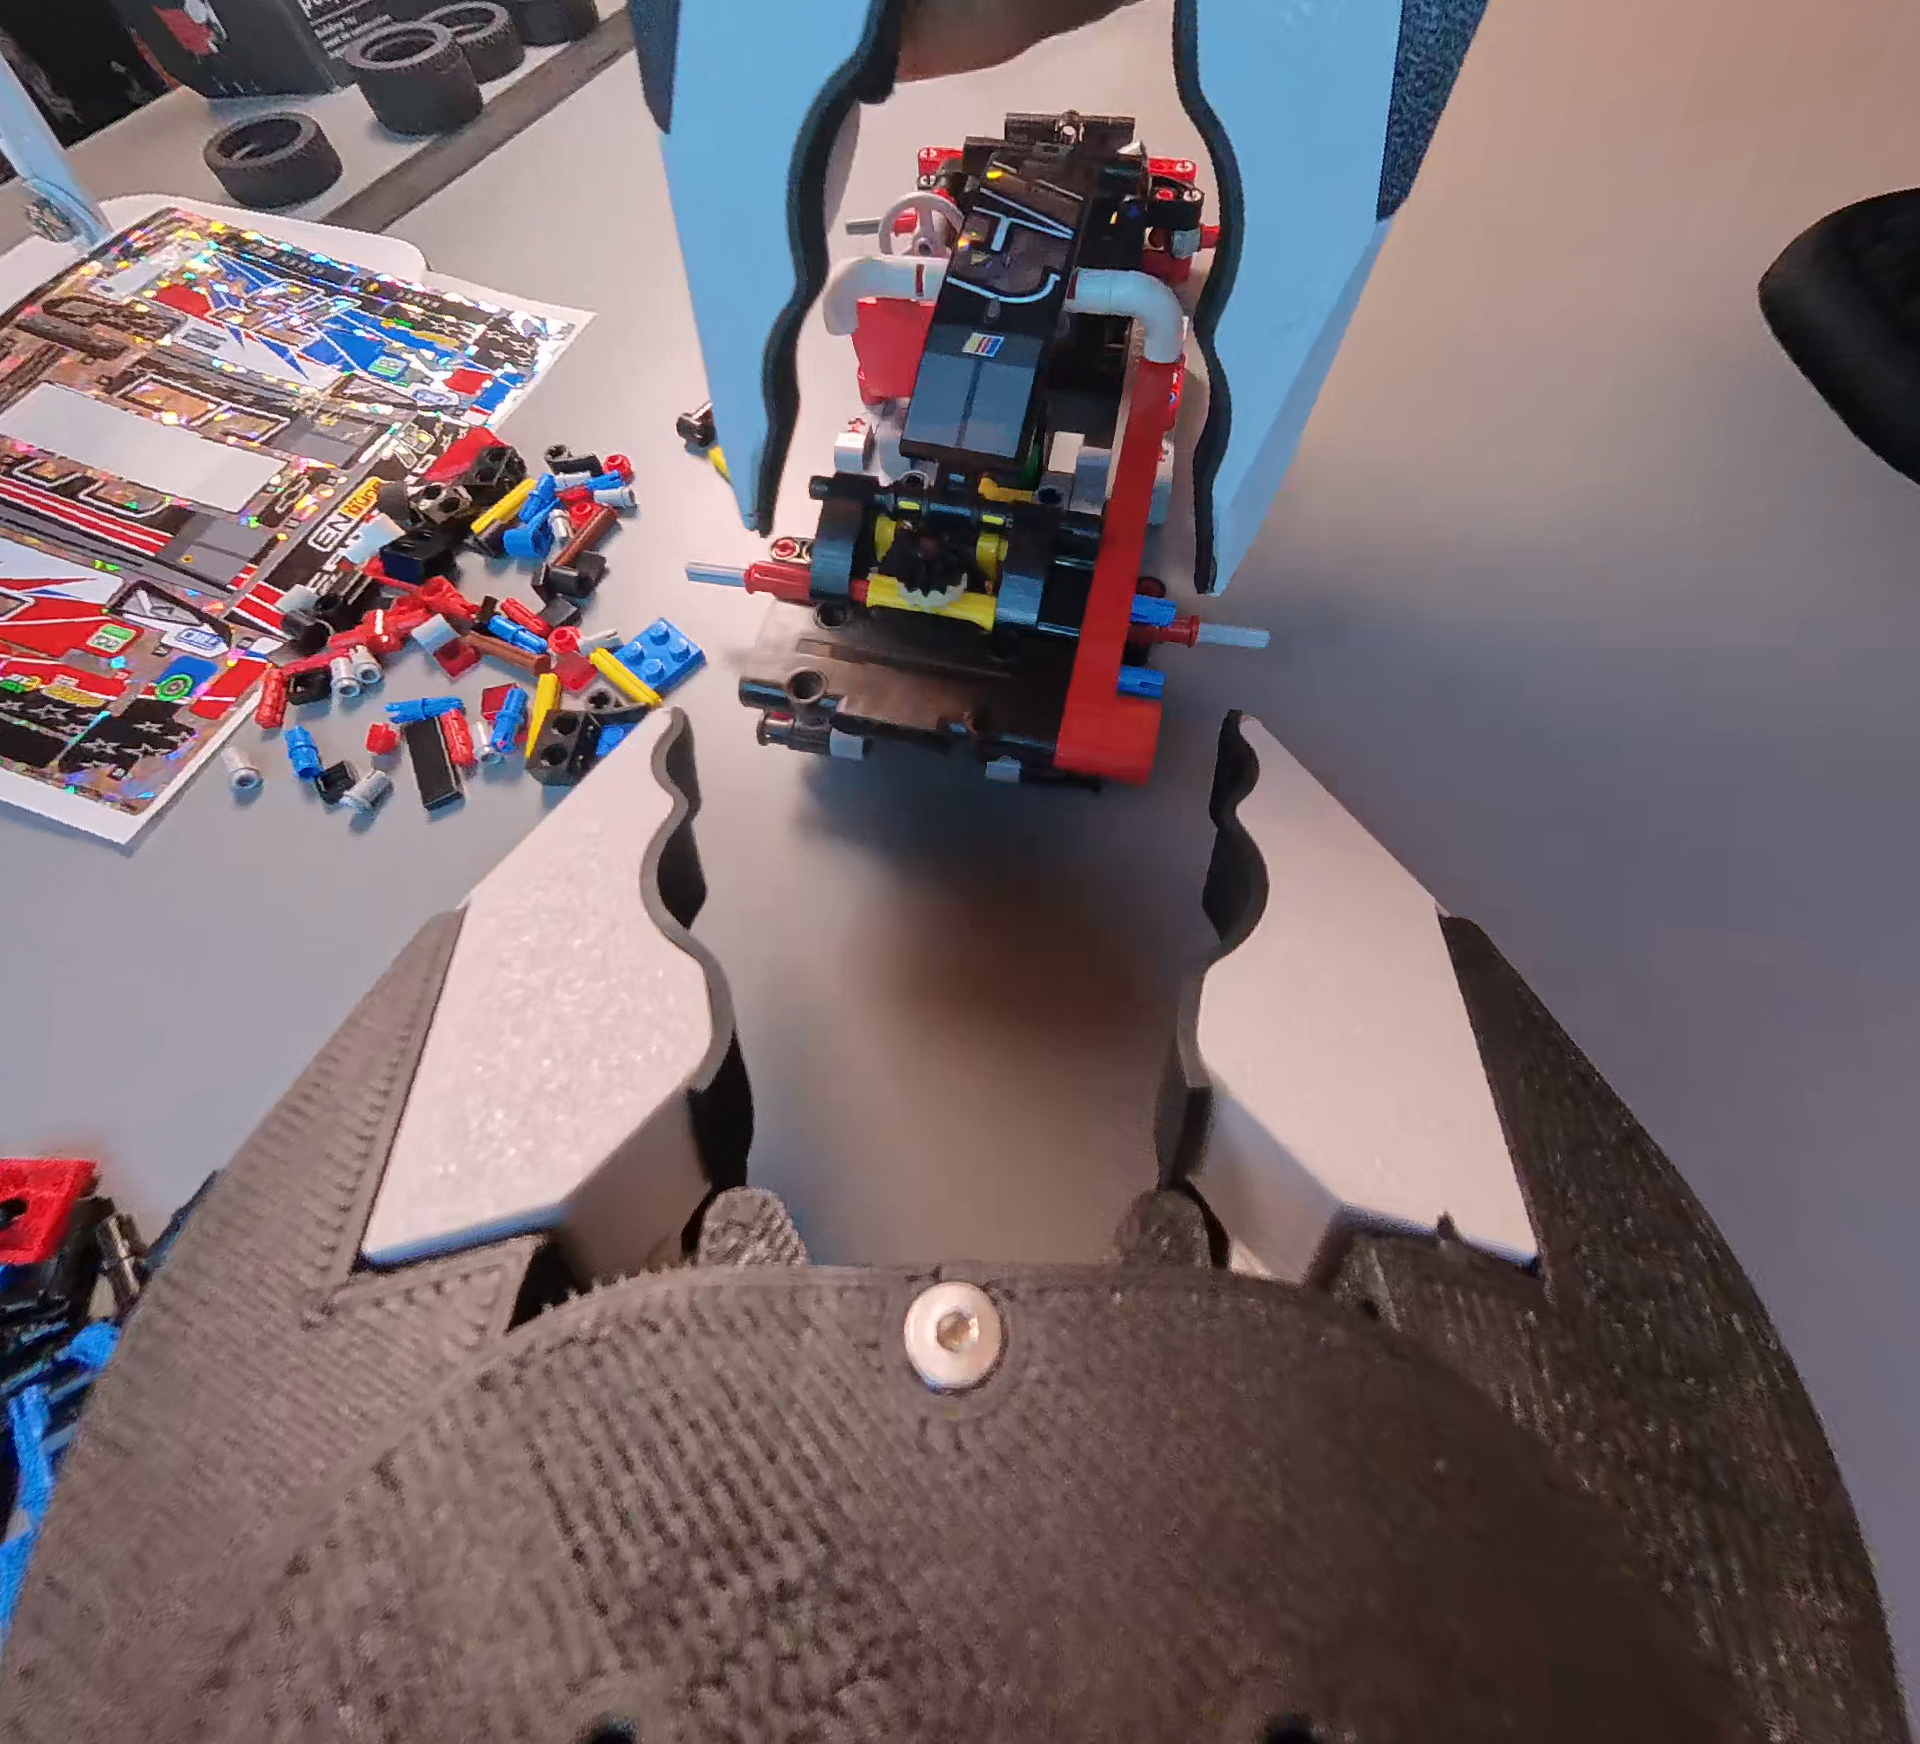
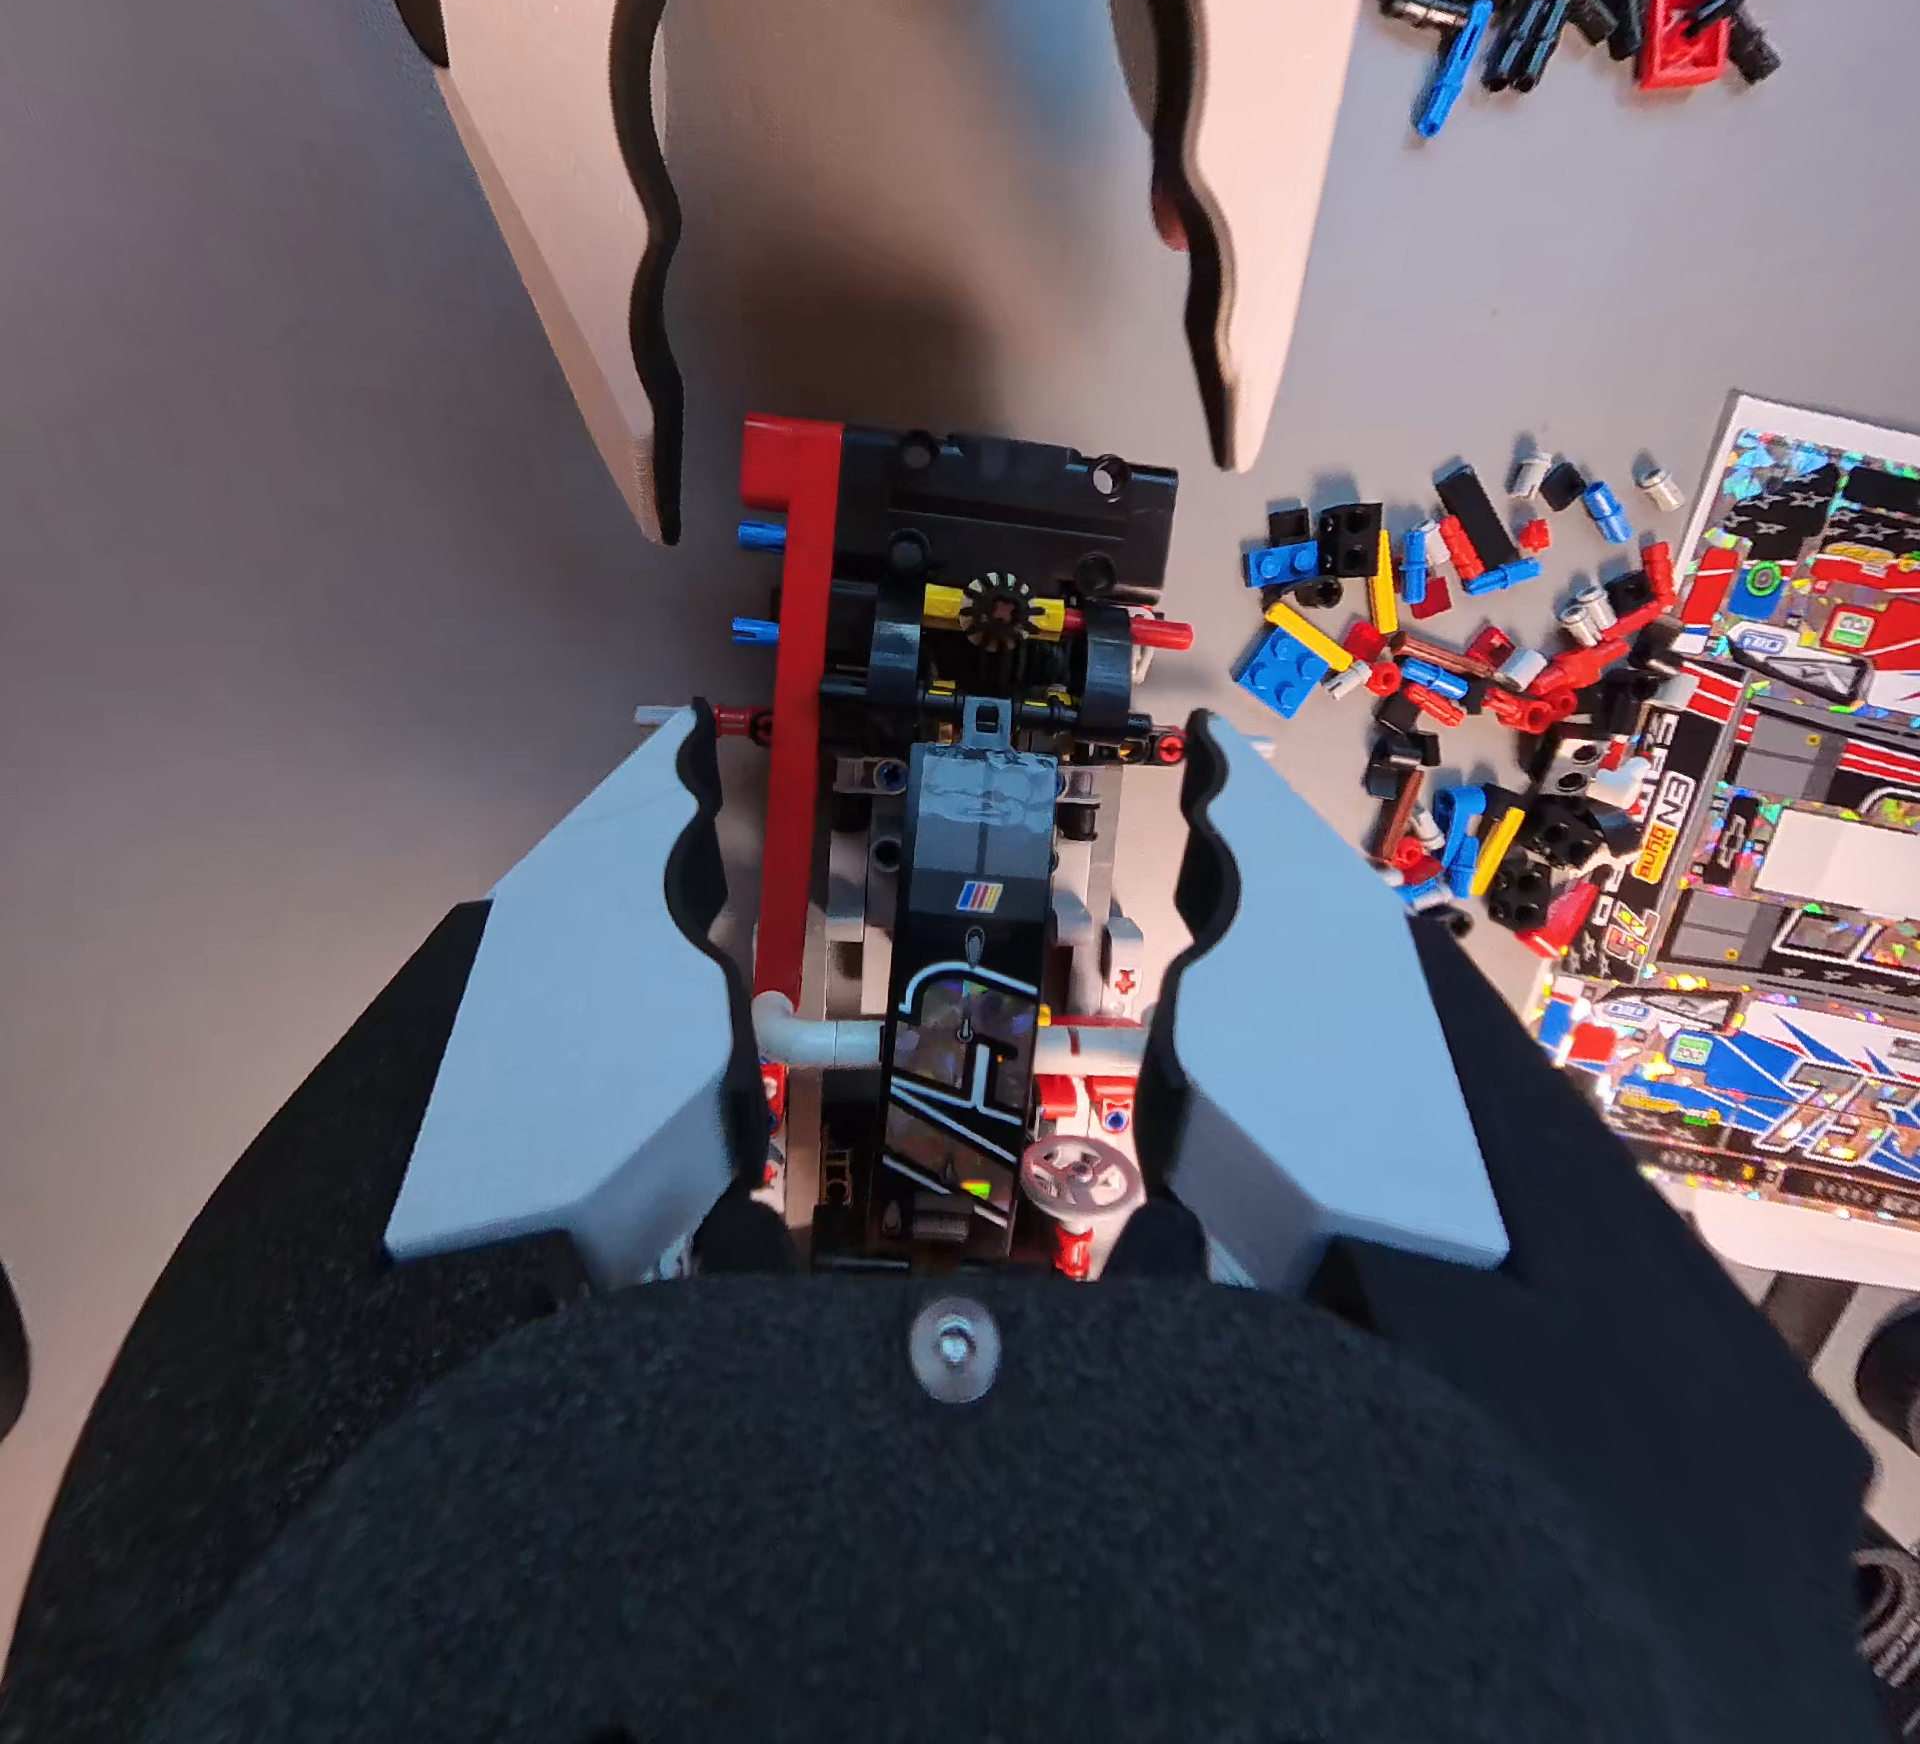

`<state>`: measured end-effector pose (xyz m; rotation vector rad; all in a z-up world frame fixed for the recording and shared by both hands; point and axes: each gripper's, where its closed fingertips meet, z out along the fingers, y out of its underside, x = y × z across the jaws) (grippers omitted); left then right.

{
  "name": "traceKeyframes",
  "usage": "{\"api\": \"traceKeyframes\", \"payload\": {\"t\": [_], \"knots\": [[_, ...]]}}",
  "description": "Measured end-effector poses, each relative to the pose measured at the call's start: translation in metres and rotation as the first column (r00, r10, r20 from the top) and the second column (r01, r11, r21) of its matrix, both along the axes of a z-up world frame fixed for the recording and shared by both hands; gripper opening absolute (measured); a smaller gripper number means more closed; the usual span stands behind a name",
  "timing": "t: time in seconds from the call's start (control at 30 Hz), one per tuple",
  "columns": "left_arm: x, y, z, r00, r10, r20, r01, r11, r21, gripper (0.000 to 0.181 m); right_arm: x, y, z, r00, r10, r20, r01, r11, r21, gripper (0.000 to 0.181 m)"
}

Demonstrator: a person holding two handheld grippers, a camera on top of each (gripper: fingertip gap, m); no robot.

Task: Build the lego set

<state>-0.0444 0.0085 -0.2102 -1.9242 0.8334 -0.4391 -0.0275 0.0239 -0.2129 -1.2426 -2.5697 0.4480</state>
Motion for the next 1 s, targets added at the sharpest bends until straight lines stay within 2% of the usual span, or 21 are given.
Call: {"api": "traceKeyframes", "payload": {"t": [0.13,0.27,0.57,0.7,0.77,0.8,0.9,0.97,1.0], "knots": [[0.004,0.006,0.001,1.0,-0.03,-0.01,0.03,0.999,0.015,0.1,-0.002,-0.001,-0.002,1.0,0.001,-0.008,-0.001,1.0,-0.006,0.071],[0.007,0.005,0.0,0.998,-0.025,-0.051,0.028,0.998,0.056,0.081,-0.002,-0.002,-0.002,1.0,0.012,0.003,-0.012,1.0,-0.005,0.07],[0.009,0.003,-0.002,0.996,0.067,-0.058,-0.065,0.997,0.04,0.081,0.0,-0.002,-0.003,0.993,0.094,0.066,-0.095,0.995,0.014,0.07],[0.012,-0.006,-0.005,0.999,0.002,-0.046,-0.002,1.0,-0.003,0.094,0.001,-0.003,-0.003,0.991,0.106,0.075,-0.107,0.994,0.01,0.071],[0.009,-0.009,-0.006,0.999,-0.023,-0.026,0.022,0.999,-0.033,0.099,0.003,0.003,0.002,0.996,0.064,0.066,-0.067,0.997,0.039,0.084],[0.006,-0.009,-0.007,1.0,-0.024,-0.019,0.023,0.998,-0.05,0.101,0.004,0.005,0.008,0.998,0.045,0.046,-0.047,0.998,0.042,0.084],[0.002,-0.005,-0.007,0.999,-0.036,-0.004,0.035,0.997,-0.061,0.101,0.014,0.008,0.021,1.0,0.002,-0.018,-0.001,0.998,0.071,0.075],[0.003,-0.001,-0.011,0.998,-0.054,-0.021,0.052,0.995,-0.08,0.102,0.021,0.009,0.016,1.0,-0.009,-0.021,0.011,0.994,0.108,0.073],[0.005,0.0,-0.012,0.997,-0.07,-0.029,0.067,0.994,-0.087,0.102,0.022,0.008,0.012,1.0,-0.013,-0.022,0.016,0.993,0.115,0.064]]}}
